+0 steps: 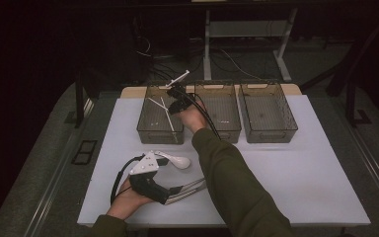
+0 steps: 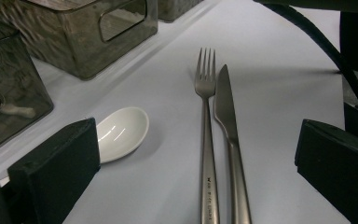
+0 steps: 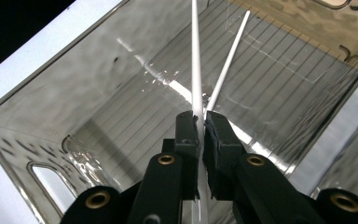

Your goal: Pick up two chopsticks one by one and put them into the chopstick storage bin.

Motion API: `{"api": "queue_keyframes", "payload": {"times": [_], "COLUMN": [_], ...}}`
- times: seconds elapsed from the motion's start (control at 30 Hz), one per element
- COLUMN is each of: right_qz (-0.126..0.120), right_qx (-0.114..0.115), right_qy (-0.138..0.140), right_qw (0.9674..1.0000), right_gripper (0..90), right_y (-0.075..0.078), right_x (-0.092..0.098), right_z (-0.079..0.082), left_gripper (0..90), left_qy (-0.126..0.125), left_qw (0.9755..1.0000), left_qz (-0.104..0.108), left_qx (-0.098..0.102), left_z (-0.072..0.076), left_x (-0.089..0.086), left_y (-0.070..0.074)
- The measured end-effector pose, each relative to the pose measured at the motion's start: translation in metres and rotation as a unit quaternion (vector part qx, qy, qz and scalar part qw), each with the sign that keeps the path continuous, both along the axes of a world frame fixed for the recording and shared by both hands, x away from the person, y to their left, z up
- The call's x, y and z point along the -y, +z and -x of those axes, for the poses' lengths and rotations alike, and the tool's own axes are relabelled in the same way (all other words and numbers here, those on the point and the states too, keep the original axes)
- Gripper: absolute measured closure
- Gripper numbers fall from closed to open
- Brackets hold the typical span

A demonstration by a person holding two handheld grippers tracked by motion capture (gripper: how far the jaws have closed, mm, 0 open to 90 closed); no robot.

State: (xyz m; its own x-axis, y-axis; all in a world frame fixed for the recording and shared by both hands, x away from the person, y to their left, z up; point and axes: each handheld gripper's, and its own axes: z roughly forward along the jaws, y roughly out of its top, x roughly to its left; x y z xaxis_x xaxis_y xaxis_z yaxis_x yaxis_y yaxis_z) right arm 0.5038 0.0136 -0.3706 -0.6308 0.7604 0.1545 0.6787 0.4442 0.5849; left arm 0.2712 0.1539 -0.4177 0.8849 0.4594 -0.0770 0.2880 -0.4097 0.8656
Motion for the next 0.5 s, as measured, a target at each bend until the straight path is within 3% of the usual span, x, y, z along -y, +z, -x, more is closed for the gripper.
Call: {"api": "queue_keyframes", "payload": {"times": [0.3,0.5], "right_qz": [-0.008,-0.022], "right_qx": [-0.013,-0.009], "right_qy": [0.008,0.02], "right_qw": [0.9999,0.9995], "right_gripper": [82.3,69.3], "right_y": [-0.0045,0.0011], "right_x": [-0.0064,-0.0035], "right_z": [0.0008,0.0039], "left_gripper": [0.0,0.0], "left_qy": [-0.001,0.0], "left_qw": [1.0,1.0], "left_qz": [0.001,0.002], "left_qx": [0.0,0.001], "left_z": [-0.0002,-0.0002], "left_x": [0.0001,-0.0005], "left_y": [-0.0002,-0.0002]}}
